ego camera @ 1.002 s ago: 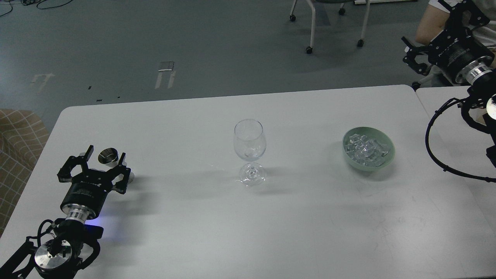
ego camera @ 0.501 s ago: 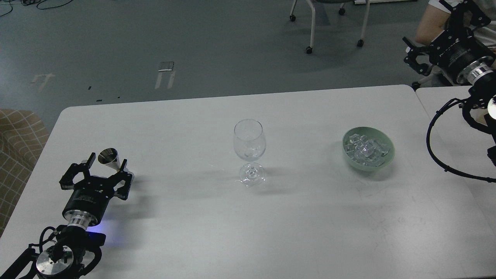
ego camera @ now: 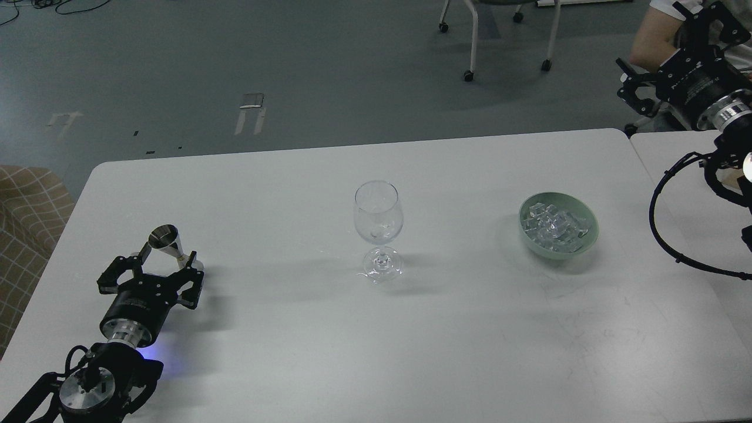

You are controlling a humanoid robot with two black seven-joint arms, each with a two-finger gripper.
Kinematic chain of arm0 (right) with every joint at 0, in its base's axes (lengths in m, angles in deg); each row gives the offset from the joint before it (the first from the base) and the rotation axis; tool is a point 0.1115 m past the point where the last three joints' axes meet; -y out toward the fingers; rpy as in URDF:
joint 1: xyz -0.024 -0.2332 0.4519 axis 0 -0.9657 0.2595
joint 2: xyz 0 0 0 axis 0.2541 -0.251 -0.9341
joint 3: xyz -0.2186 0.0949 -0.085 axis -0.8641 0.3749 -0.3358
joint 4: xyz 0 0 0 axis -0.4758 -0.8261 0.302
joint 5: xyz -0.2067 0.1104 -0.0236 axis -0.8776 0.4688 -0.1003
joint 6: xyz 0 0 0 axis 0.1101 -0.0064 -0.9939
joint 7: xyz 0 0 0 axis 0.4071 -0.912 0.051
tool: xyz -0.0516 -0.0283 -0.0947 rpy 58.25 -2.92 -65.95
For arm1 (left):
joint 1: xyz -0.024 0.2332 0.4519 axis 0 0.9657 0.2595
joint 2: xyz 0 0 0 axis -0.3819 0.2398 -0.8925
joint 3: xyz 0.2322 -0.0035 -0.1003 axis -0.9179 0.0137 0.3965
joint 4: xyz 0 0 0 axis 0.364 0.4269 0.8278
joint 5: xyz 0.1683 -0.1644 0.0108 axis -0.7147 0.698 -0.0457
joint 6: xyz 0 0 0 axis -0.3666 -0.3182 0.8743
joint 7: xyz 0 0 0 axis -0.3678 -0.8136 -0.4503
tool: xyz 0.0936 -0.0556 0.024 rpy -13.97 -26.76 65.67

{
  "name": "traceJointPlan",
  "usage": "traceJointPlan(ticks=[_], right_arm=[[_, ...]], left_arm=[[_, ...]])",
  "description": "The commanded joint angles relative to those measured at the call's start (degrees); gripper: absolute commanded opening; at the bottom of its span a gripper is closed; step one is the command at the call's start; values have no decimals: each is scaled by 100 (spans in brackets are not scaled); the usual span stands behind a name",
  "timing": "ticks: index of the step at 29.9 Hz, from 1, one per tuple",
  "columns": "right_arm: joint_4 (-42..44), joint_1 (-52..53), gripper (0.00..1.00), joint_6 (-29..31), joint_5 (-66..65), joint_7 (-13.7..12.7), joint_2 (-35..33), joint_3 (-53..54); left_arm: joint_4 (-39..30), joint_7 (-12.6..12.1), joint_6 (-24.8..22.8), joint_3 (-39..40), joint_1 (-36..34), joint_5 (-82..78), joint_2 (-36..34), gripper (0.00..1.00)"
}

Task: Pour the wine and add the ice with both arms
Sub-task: 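Close the left gripper on the jigger cup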

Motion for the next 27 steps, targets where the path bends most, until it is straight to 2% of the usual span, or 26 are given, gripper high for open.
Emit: traceJointPlan(ticks=[1,8,15,27], right_arm=[[2,-27,100,4,-7,0,-2,0],[-16,-124,100,4,2,0,-2,8],[-16,-194,100,4,-7,0,-55,26],[-7,-194,100,4,-7,-9,-81,26]], left_arm=[[2,-10,222,61,-18,-1,18,76],[2,-19,249,79,-18,-10,1,76],[-7,-1,241,79,-36,-19,27,61],[-261,-10,188,61,-71,-36,115,55]])
